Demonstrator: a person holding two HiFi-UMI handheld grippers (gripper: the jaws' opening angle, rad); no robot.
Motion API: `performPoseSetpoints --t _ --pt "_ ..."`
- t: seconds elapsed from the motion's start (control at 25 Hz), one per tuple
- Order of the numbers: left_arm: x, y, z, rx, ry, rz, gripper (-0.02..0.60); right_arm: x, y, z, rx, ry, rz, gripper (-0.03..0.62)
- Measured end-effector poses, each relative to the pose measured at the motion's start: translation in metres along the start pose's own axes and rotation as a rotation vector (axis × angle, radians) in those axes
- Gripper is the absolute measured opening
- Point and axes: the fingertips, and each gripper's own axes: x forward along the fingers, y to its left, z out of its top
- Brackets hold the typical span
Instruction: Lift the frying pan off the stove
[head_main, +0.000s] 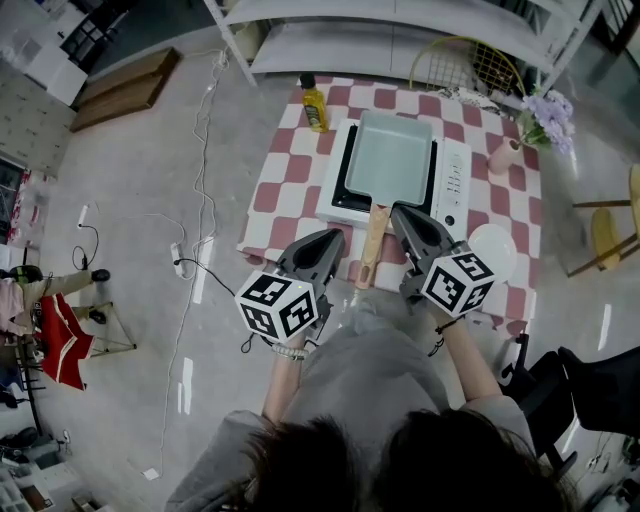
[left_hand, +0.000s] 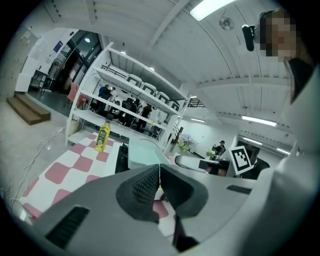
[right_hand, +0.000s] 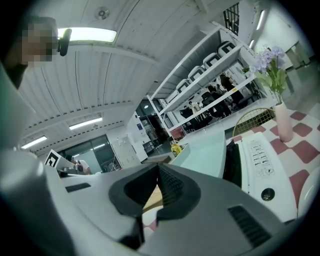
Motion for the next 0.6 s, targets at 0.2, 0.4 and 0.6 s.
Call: performPoseSetpoints --t 0.2,0.4,0.6 --pt "0.007 -0.001 -0.001 -0.040 0.044 -0.045 0.028 0.002 -0.003 -0.001 0.027 0.006 -0.001 0.023" --pt "0.016 0.001 -0.013 -0.044 0.148 -0.068 0.028 0.004 -0.010 -0.007 0.039 0.025 -0.053 0.023" --pt "0.021 0.001 -0.016 -0.070 0.206 -0.112 0.029 0.005 -0.012 -0.010 0.102 0.026 -0.084 0.025"
